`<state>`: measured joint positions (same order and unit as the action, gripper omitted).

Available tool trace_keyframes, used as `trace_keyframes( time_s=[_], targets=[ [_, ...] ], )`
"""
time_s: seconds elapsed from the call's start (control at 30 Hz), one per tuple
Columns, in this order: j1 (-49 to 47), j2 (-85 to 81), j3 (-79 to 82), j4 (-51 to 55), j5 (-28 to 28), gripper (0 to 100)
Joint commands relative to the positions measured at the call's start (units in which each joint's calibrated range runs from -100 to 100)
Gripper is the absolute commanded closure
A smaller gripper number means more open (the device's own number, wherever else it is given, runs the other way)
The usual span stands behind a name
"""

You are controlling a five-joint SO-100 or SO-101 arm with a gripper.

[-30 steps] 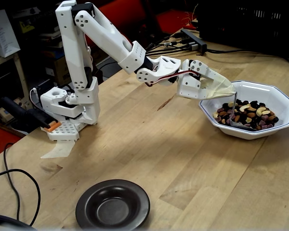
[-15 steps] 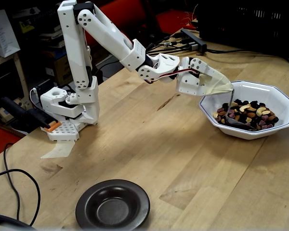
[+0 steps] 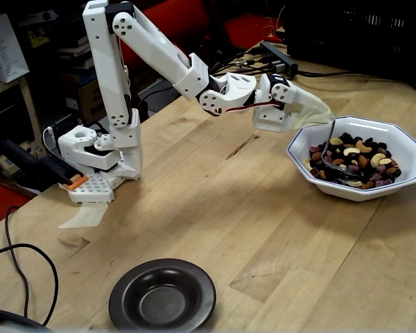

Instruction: Use spoon to transfer food from the white bowl to brown plate

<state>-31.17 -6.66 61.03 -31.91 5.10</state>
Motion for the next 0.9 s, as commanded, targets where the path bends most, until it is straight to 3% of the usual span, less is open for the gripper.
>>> trace_keyframes(
  time_s=[0.0,0.37,0.87],
  targets=[
    [-1.1,-4.0,-1.0,-0.1,-2.4,96],
    [-1.1,-4.2,-1.1,-0.1,-9.9,96],
    [-0.6,-7.0,-1.1,-0.2,-10.8,96]
  ],
)
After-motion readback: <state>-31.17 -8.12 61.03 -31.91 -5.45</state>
